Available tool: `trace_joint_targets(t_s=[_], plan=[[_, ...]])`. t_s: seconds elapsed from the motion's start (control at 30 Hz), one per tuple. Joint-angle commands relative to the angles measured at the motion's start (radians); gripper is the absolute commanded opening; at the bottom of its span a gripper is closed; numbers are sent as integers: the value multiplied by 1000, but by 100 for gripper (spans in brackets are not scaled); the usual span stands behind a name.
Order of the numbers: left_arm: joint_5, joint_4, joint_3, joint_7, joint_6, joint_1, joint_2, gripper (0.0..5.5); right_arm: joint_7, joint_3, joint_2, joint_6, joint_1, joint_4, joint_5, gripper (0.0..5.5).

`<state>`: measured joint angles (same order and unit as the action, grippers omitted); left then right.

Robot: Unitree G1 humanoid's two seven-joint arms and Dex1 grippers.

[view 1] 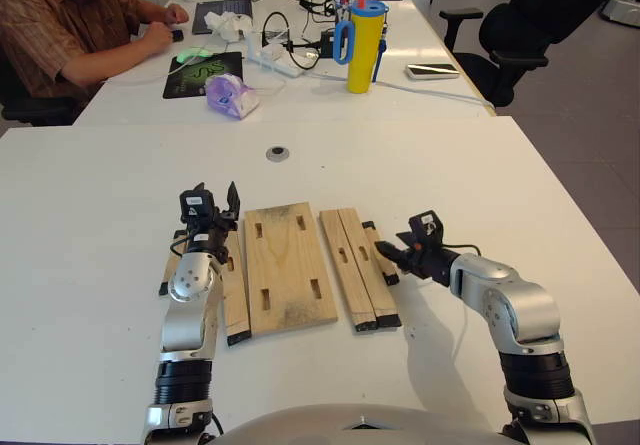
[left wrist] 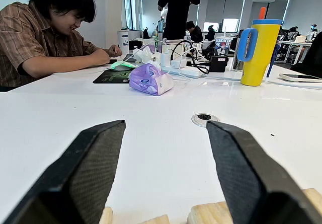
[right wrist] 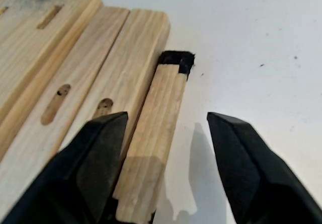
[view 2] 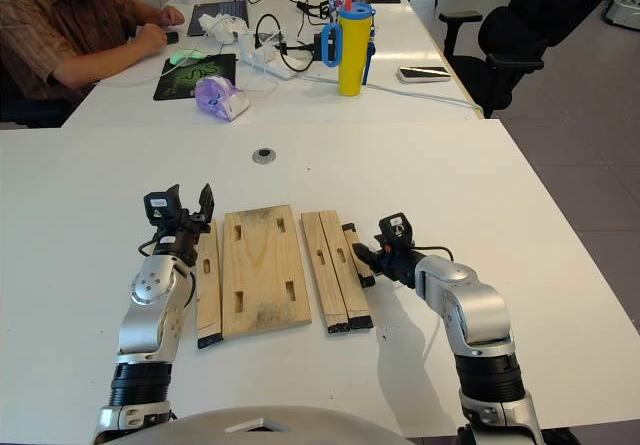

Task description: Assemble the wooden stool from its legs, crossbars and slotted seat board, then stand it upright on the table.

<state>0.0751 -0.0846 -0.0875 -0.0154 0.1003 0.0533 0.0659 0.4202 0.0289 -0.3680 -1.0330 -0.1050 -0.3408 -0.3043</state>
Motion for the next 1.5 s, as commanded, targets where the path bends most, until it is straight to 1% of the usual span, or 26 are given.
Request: trace_joint_targets(t_s=[0.03, 0.23, 0.43, 0.63, 0.77, 0.8, 0.83, 0.97, 1.07, 1.13, 1.2, 1.27, 1.37, 1.43, 1.5], plan=[[-3, -1, -5, 4, 7, 5, 2, 299, -19, 2, 13, -13, -28, 17, -5, 294], [-4, 2, -3, 5, 7, 8, 1, 299, -43, -17, 36, -19, -42, 32, -9, 294], [-4, 7, 0, -2, 4, 14, 5, 299, -43, 2, 20, -10, -20, 46, 5, 294], [-4, 5, 0, -3, 4, 14, 4, 299, -6, 83, -30, -23, 13, 31, 15, 294], [-2, 2, -2, -4, 8, 15, 7, 299, -31, 116, -35, -34, 19, 21, 34, 294], [-1, 2, -3, -5, 10, 19, 8, 299, -48, 120, -32, -38, 19, 22, 46, 275], [2, -1, -4, -5, 15, 24, 7, 299, -65, 125, -27, -48, 21, 24, 56, 271], [9, -43, 4, -8, 51, 36, 0, 299, -127, 146, -7, -44, 47, 37, 97, 204], [16, -80, 10, -12, 94, 61, 0, 299, -171, 115, 34, -48, 69, 46, 102, 159], [31, -81, 8, -17, 153, 103, 4, 299, -198, 57, 88, -42, 83, 61, 83, 130], [60, -67, 4, -21, 224, 150, -1, 299, -223, 8, 122, 37, 76, 84, 84, 128], [136, -56, -7, -55, 305, 193, -15, 299, -234, -13, 122, 159, 54, 106, 111, 128], [353, -69, -37, -171, 477, 251, -38, 299, -198, -49, 166, 376, -14, 128, 85, 128], [483, -75, -52, -234, 576, 296, -43, 299, -160, -43, 200, 484, -67, 142, 62, 128], [606, -54, -87, -258, 675, 353, -51, 299, -108, 6, 212, 584, -102, 146, 73, 128]])
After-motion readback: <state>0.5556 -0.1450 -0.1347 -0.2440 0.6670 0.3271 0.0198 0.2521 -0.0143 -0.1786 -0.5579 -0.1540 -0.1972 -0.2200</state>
